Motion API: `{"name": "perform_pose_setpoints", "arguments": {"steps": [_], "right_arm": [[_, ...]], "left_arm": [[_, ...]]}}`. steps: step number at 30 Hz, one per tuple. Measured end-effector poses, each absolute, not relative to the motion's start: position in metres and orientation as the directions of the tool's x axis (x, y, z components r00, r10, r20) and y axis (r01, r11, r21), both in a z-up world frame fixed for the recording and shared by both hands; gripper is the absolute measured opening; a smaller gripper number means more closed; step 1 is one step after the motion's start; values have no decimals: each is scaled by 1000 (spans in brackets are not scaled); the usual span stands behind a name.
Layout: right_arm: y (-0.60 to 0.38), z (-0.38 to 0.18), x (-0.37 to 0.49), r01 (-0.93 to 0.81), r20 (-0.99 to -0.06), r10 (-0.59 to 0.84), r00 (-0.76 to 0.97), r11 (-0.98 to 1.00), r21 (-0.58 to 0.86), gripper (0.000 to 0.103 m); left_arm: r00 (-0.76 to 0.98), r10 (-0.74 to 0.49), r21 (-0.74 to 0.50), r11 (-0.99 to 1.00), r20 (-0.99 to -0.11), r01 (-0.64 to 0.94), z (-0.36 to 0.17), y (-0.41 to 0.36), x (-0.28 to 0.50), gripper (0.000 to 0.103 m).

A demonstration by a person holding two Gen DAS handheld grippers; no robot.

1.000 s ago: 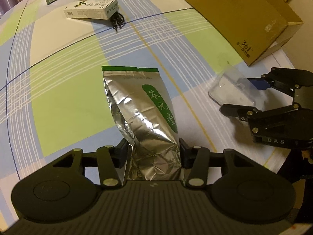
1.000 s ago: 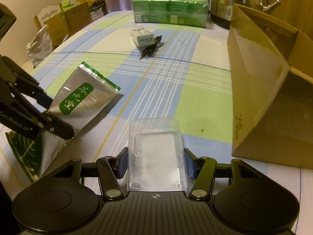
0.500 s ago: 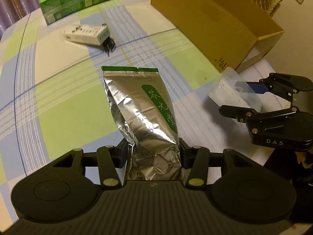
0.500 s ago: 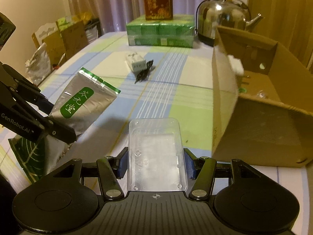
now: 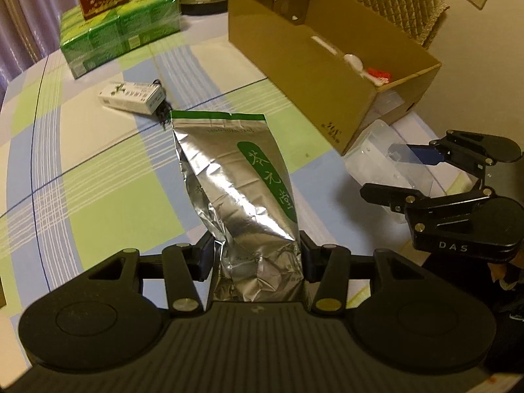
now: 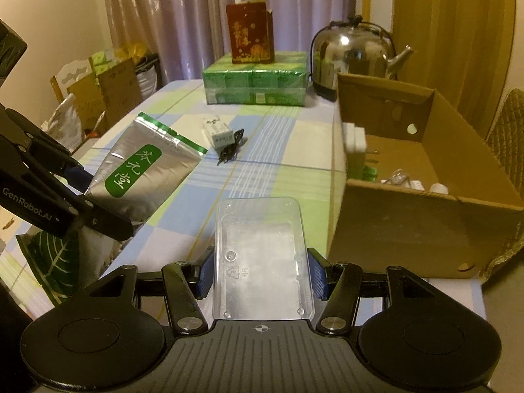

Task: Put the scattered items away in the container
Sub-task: 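Carry the foil tea bag and clear plastic box toward the cardboard box with both grippers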

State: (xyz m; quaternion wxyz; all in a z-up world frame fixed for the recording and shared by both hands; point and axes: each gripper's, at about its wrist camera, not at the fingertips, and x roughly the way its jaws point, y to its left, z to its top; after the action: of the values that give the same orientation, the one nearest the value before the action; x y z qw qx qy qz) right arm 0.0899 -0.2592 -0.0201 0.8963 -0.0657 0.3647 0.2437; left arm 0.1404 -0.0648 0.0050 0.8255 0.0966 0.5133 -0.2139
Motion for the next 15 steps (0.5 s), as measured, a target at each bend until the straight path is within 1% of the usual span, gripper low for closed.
{"name": "perform_pose_setpoints", "arguments": {"steps": [15], "right_arm": [[-297, 16, 82, -418, -623, 357, 696, 907, 53, 54]], "left_arm": [[416, -287, -49, 866, -863, 497, 29, -103, 127, 45]]}}
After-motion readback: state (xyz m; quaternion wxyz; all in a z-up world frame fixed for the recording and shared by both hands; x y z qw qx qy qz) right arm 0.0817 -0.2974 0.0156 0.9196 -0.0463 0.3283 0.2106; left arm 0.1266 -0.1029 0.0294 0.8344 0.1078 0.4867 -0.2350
